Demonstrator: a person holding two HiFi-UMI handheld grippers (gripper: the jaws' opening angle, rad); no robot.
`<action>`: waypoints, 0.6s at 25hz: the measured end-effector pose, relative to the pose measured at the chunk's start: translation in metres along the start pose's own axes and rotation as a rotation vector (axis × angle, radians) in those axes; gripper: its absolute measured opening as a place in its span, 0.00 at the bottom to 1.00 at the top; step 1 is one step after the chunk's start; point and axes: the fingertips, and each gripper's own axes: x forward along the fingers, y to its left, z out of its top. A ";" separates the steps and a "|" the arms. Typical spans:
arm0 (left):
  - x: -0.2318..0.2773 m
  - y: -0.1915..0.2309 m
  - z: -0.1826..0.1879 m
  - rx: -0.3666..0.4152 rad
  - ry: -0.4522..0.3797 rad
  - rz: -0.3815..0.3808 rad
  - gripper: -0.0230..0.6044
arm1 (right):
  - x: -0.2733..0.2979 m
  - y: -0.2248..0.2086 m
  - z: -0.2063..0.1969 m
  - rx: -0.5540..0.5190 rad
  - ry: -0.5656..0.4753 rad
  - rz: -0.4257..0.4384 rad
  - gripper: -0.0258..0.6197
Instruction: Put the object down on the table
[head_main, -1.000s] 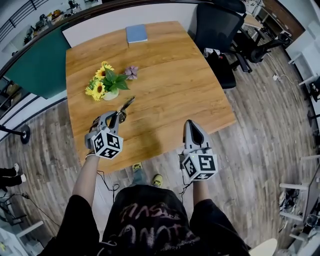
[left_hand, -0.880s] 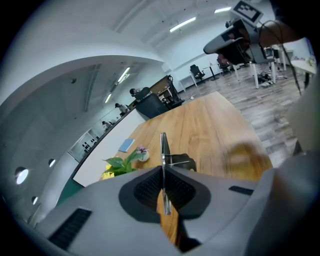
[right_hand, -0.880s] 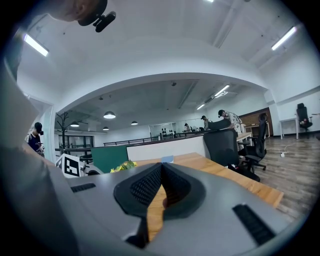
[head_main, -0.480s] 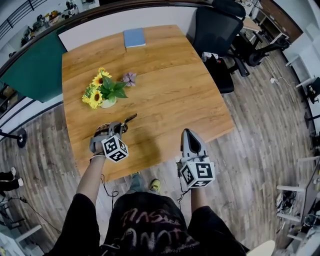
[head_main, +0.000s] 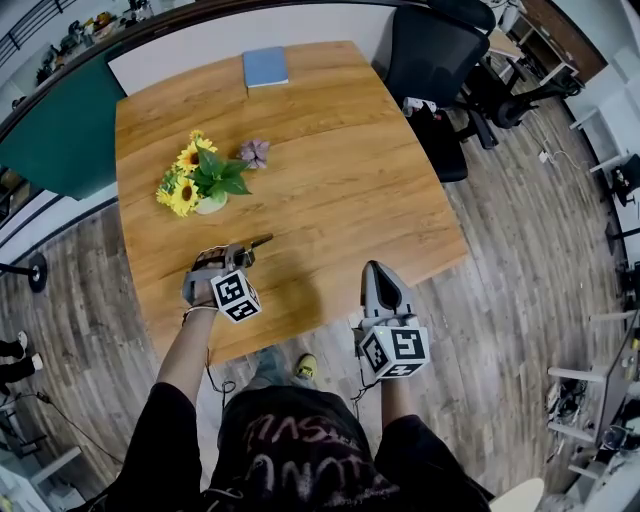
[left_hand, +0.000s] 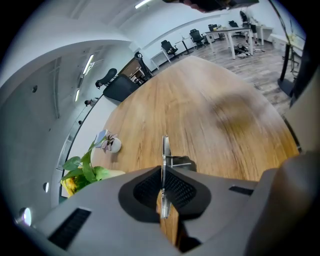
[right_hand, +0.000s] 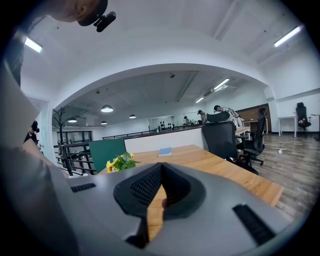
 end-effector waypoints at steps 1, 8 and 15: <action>0.001 -0.002 0.001 0.009 0.000 -0.004 0.07 | 0.000 0.000 -0.001 0.001 0.004 -0.001 0.05; 0.005 -0.008 0.004 -0.010 -0.008 -0.005 0.08 | 0.002 -0.003 -0.009 0.011 0.023 -0.005 0.05; 0.006 -0.017 0.006 -0.015 -0.006 -0.037 0.12 | 0.004 -0.004 -0.011 0.011 0.034 -0.002 0.05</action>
